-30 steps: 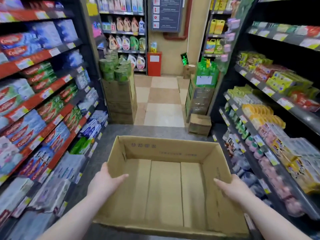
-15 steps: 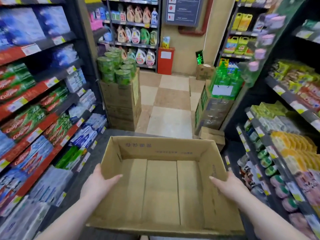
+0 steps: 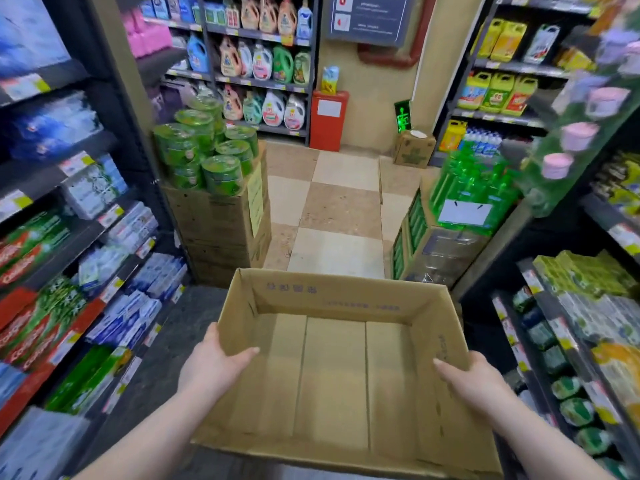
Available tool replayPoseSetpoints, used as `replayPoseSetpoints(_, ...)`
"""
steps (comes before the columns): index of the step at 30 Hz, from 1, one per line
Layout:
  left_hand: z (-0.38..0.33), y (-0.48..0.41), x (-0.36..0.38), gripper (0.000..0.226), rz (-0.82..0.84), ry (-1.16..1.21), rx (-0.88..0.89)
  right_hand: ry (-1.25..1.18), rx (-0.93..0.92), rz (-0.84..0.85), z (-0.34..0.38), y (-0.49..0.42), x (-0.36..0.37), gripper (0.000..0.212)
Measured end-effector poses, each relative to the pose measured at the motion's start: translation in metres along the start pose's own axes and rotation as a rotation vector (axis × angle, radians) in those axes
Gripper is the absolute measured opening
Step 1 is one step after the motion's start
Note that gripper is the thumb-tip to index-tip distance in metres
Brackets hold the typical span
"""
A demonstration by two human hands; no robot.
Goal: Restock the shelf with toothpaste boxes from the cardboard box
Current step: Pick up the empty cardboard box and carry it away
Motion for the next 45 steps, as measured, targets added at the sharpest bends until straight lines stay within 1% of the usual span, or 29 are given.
replayPoseSetpoints(3,-0.021,-0.041,0.009,0.088,-0.014,0.014,-0.050,0.038,-0.035,0.008,0.037,-0.052,-0.010,0.069)
replayPoseSetpoints(7,-0.046,-0.087,0.021,0.091,-0.076,0.055,-0.141,0.064,-0.087,0.076,0.092,-0.131,-0.016,0.074)
replayPoseSetpoints(14,-0.081,-0.145,0.036,0.095,-0.176,0.136,-0.360,0.253,-0.271,0.174,0.206,-0.248,-0.035,0.068)
replayPoseSetpoints(18,-0.080,-0.158,0.039,0.095,-0.235,0.197,-0.489,0.338,-0.372,0.242,0.268,-0.293,-0.022,0.067)
replayPoseSetpoints(21,-0.068,-0.164,0.036,0.093,-0.304,0.254,-0.571,0.380,-0.447,0.308,0.313,-0.312,0.004,0.067)
replayPoseSetpoints(26,-0.038,-0.182,0.038,0.091,-0.380,0.309,-0.700,0.500,-0.499,0.411,0.372,-0.339,0.064,0.070)
replayPoseSetpoints(29,-0.019,-0.202,0.044,0.090,-0.422,0.381,-0.776,0.460,-0.502,0.468,0.400,-0.355,0.098,0.069)
replayPoseSetpoints(36,0.003,-0.255,0.061,0.089,-0.439,0.478,-0.900,0.494,-0.496,0.556,0.466,-0.401,0.165,0.066)
replayPoseSetpoints(41,0.025,-0.282,0.076,0.087,-0.430,0.538,-0.977,0.527,-0.481,0.609,0.495,-0.428,0.215,0.070)
replayPoseSetpoints(45,0.039,-0.312,0.106,0.083,-0.419,0.548,-1.024,0.579,-0.466,0.639,0.511,-0.464,0.260,0.070)
Point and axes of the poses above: each hand's wrist, its own y-axis away from the middle knuckle, its own x-axis out of the palm, z = x × y, the point moved 9 cm from there along -y, towards the middle knuckle, and after that the axes turned 1 degree about z, right-handed, at the moved point
